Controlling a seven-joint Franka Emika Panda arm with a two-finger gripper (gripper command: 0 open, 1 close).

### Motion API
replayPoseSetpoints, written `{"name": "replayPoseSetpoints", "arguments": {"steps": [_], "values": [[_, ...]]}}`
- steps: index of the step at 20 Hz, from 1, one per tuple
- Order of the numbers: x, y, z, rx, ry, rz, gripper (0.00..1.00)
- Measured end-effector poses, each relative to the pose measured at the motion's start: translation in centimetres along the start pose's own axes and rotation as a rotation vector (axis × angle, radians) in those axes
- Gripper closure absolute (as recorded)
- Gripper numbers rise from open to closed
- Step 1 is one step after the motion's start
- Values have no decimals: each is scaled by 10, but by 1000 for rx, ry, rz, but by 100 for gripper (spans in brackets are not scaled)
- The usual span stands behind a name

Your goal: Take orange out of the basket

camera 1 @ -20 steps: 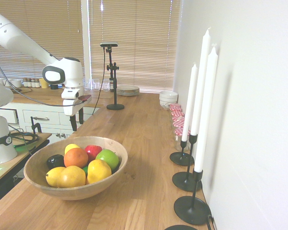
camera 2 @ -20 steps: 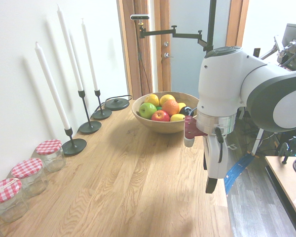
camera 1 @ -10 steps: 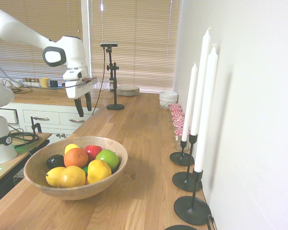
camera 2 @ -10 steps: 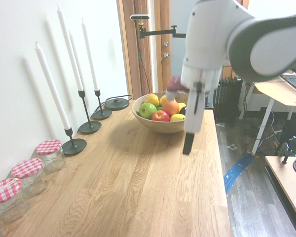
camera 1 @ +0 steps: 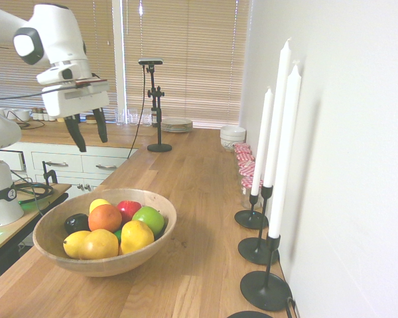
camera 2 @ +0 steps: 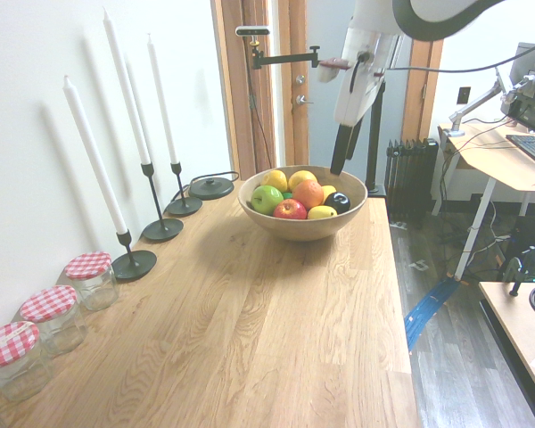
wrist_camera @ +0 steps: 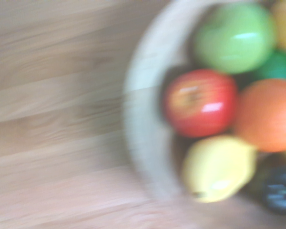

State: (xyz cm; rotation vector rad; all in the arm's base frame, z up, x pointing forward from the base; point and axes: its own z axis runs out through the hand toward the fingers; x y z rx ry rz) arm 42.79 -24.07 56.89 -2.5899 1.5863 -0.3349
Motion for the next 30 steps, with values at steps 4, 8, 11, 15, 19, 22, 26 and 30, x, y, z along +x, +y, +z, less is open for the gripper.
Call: {"name": "replayPoseSetpoints", "arguments": {"steps": [4, 8, 11, 15, 19, 22, 26, 30], "values": [[46, 17, 16, -18, -14, 43, 0], [90, 16, 57, -50, -48, 72, 0], [113, 16, 84, -61, -70, 90, 0], [125, 20, 118, -95, -103, 97, 0], [126, 23, 142, -119, -129, 100, 0], [127, 22, 148, -119, -135, 93, 0], [133, 12, 146, -114, -122, 80, 0], [140, -12, 152, -118, -118, 52, 0]]}}
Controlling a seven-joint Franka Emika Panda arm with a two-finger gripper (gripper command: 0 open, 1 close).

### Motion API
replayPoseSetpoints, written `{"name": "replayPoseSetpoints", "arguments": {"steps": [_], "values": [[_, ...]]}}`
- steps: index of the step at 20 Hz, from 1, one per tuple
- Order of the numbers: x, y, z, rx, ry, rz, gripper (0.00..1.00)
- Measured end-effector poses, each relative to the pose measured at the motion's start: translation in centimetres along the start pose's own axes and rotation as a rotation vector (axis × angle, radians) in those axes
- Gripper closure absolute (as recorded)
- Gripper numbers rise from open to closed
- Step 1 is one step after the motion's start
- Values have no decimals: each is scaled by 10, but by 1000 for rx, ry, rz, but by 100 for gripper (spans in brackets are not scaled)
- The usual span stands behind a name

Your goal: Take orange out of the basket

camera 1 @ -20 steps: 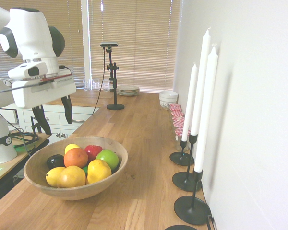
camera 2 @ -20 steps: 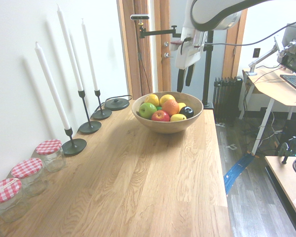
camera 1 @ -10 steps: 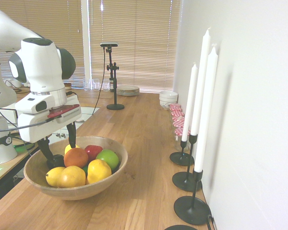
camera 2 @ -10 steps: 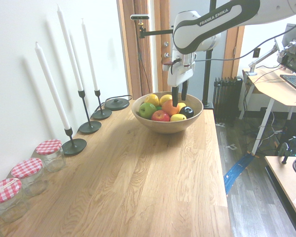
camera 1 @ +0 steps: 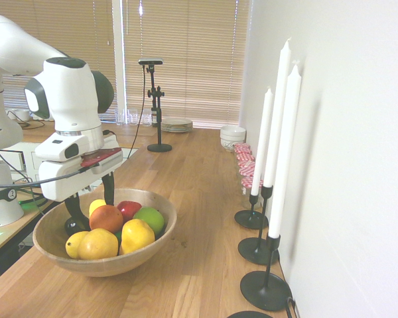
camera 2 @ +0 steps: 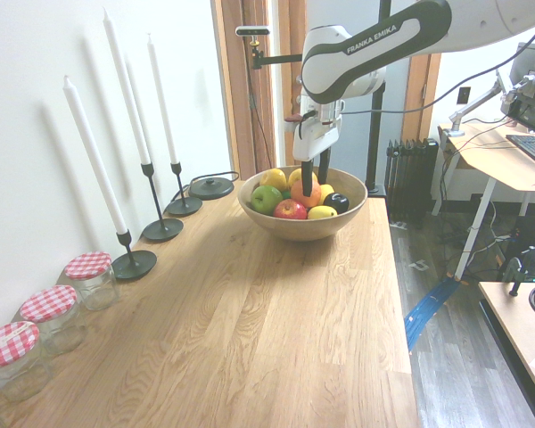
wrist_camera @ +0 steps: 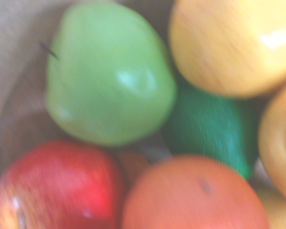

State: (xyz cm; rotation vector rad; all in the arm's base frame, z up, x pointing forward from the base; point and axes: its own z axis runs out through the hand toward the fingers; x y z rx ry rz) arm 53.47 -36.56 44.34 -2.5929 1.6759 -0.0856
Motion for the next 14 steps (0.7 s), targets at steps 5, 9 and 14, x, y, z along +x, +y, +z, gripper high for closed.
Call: {"name": "replayPoseSetpoints", "arguments": {"steps": [5, 9, 14], "values": [[6, -20, 5, -2, -7, -16, 100], [9, -20, 4, -2, -19, -9, 100], [12, -14, 8, -3, -39, 14, 100]]}}
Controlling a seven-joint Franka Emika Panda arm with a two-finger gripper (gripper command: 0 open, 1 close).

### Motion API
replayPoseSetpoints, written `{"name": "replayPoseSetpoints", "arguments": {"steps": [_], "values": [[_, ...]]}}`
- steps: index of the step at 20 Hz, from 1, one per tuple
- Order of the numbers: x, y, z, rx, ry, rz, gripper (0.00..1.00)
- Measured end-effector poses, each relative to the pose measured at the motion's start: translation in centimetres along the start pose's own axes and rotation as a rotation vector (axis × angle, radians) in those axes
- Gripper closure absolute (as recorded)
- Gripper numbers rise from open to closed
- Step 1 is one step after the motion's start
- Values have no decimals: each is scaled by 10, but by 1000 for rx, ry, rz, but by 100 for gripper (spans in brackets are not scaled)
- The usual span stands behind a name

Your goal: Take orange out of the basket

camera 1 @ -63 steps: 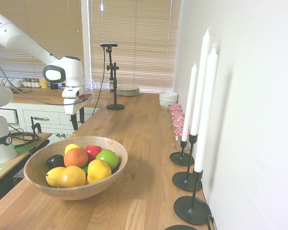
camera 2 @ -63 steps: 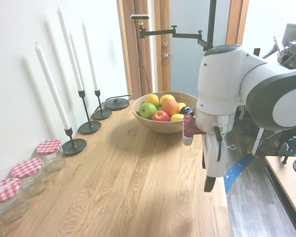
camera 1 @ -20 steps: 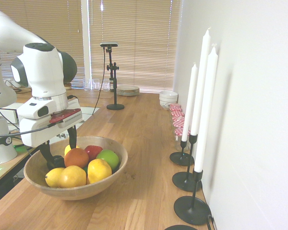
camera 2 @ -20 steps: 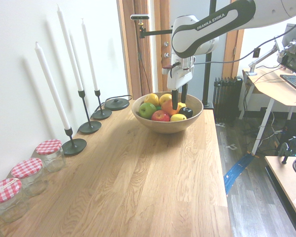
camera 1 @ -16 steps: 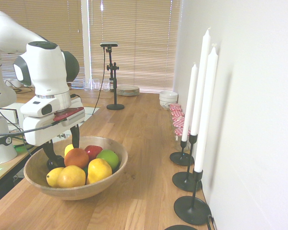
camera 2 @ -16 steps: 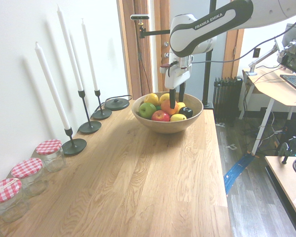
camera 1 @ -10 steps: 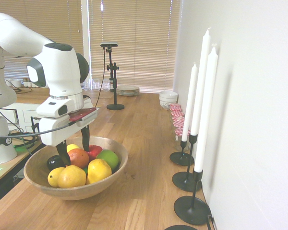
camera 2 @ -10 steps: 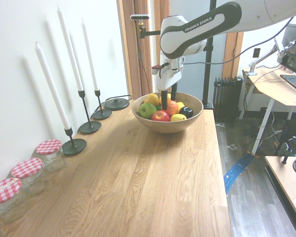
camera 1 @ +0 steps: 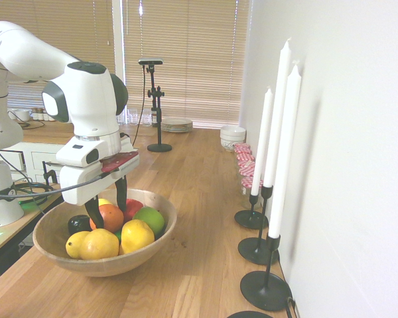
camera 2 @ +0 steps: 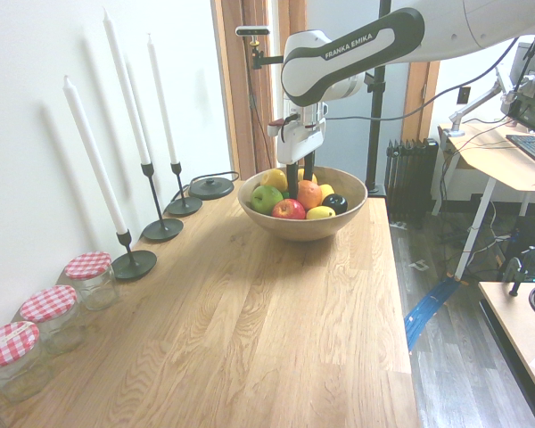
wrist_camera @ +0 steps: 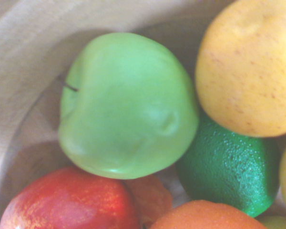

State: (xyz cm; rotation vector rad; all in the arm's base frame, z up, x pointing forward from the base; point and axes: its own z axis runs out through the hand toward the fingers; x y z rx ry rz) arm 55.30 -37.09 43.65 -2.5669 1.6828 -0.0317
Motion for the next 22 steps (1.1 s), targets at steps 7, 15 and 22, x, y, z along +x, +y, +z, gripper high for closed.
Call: {"name": "replayPoseSetpoints", "arguments": {"steps": [7, 15, 22], "values": [[1, 2, -3, 6, -1, 11, 100], [-25, -11, -82, 71, 49, -16, 100], [-139, -96, -156, 103, 124, -147, 100]]}}
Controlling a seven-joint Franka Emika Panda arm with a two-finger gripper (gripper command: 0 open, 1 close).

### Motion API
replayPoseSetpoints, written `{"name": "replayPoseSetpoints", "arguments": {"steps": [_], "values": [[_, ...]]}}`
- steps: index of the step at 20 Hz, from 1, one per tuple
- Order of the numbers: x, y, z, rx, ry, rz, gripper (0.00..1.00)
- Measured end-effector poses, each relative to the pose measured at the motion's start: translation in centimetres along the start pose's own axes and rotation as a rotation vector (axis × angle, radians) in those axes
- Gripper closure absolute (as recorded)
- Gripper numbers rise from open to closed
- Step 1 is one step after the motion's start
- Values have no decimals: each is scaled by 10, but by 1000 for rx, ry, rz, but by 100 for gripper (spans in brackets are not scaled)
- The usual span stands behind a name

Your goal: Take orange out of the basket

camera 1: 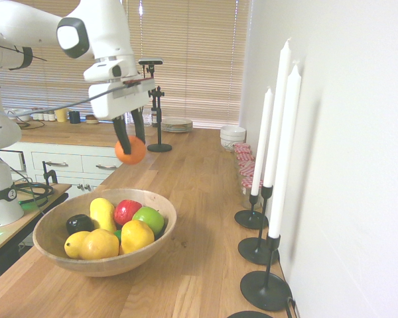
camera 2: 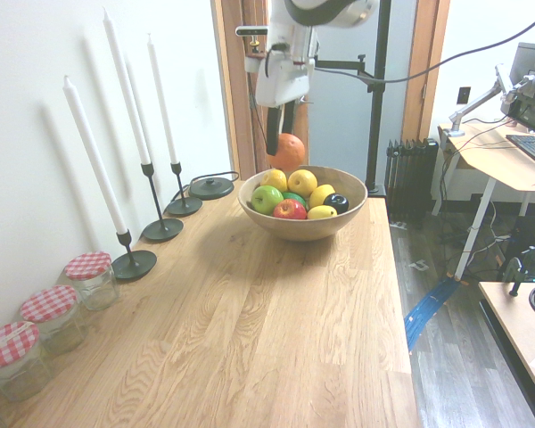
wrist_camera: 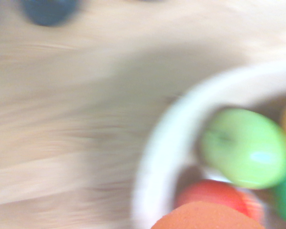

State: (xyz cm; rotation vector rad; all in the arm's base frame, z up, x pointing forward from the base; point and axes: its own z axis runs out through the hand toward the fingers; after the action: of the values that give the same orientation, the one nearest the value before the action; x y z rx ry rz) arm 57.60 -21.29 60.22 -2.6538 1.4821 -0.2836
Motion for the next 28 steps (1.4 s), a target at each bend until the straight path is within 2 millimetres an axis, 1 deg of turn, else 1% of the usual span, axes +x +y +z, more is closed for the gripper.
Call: {"name": "replayPoseSetpoints", "arguments": {"steps": [2, 3, 5, 6, 8, 10, 12, 14, 17, 19, 23, 25, 28], "values": [[-36, -33, -8, 1, 8, -45, 100], [-54, -48, -8, -3, 8, -67, 100], [-90, -74, 0, -16, 2, -110, 100], [-107, -85, 7, -24, 0, -129, 100], [-136, -101, 28, -45, -4, -157, 100], [-156, -106, 56, -73, -13, -171, 100], [-164, -100, 88, -104, -30, -175, 100], [-166, -93, 120, -133, -48, -172, 100], [-165, -83, 157, -160, -68, -164, 100], [-165, -80, 172, -172, -76, -161, 100], [-167, -74, 196, -190, -89, -157, 100], [-164, -70, 209, -196, -91, -150, 100], [-154, -62, 228, -213, -97, -131, 100]]}}
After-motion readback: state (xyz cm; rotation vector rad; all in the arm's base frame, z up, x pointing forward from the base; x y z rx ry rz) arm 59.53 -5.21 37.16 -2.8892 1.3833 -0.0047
